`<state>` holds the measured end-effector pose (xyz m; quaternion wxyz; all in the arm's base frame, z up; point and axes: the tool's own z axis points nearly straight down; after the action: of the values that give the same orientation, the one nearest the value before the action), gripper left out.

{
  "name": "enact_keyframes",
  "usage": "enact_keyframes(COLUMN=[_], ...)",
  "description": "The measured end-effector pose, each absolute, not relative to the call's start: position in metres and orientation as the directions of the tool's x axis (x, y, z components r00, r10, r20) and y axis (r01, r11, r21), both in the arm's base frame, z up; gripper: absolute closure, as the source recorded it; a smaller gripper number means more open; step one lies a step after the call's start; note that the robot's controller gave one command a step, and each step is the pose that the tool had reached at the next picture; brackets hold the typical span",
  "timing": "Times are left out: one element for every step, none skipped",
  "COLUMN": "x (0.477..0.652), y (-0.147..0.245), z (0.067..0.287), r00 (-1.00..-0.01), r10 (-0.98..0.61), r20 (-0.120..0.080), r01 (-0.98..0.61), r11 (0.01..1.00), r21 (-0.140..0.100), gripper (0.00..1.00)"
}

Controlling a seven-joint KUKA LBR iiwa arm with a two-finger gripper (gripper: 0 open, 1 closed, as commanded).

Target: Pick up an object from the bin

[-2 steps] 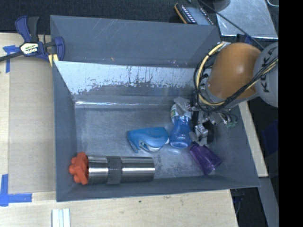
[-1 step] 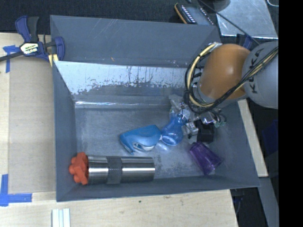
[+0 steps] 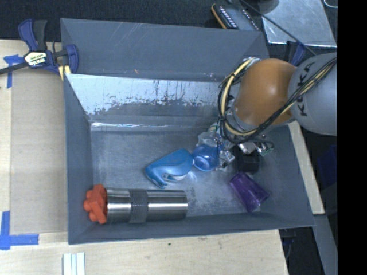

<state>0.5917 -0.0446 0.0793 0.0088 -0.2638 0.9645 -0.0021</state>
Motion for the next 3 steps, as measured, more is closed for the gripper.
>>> enact_keyframes(x=[0.592, 0.592, 0.571], y=[-0.043, -0.043, -0.061], z=[0.071, 0.071, 0.153], r00=[-0.844, -0.844, -0.843], r10=[-0.537, -0.537, -0.538], r20=[-0.012, -0.012, -0.014], r01=[-0.537, -0.536, -0.538], r11=[0.844, 0.844, 0.843], r21=[-0.01, -0.009, -0.01], gripper=[1.0, 1.0, 1.0])
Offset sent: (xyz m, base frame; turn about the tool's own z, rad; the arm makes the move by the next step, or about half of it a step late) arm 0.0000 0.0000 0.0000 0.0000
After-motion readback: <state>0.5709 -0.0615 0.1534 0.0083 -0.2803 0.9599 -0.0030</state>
